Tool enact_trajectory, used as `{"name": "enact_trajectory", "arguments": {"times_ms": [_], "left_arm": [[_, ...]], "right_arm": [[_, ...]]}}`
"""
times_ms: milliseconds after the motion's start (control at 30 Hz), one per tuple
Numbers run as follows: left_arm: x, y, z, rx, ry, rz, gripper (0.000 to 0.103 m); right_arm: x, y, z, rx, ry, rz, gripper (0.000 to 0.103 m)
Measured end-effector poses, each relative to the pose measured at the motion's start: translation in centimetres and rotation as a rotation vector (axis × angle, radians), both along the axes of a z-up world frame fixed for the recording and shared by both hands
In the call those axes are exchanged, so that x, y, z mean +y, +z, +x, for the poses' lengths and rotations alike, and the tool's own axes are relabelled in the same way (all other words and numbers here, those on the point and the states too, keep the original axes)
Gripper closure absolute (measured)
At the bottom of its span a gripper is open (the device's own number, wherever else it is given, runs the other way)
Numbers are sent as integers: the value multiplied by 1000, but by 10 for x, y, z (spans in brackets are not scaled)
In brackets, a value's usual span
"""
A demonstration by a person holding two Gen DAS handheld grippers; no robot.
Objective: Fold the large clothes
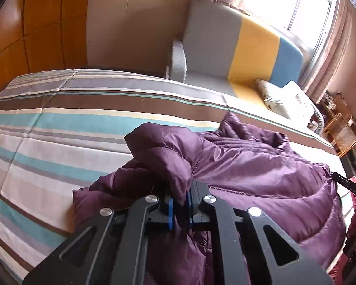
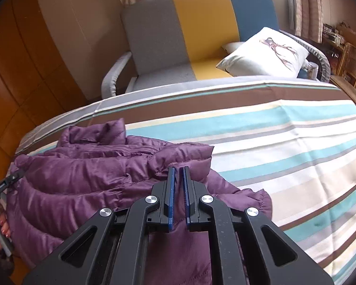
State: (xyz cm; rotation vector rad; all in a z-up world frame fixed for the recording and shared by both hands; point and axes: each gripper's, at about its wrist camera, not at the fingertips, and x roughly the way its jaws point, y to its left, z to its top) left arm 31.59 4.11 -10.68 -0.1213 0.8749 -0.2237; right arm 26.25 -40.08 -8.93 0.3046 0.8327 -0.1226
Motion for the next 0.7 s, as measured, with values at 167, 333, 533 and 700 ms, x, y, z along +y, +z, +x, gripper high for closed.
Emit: {"name": "enact_trajectory", "arguments": {"times_ms": [167, 333, 533, 700], "left_arm": [[-2, -17, 10, 18, 30, 19, 92], [-3, -42, 15, 39, 49, 10, 80], [-3, -52, 15, 17, 55, 9, 76], [-7, -49, 14, 10, 54, 38, 67]], "right_arm": [[3, -18, 11, 6, -21, -45, 96], [6, -44, 23, 25, -38, -103, 96], [9, -57, 29, 28, -50, -135, 96], [9, -55, 29, 36, -56, -137, 96]]}}
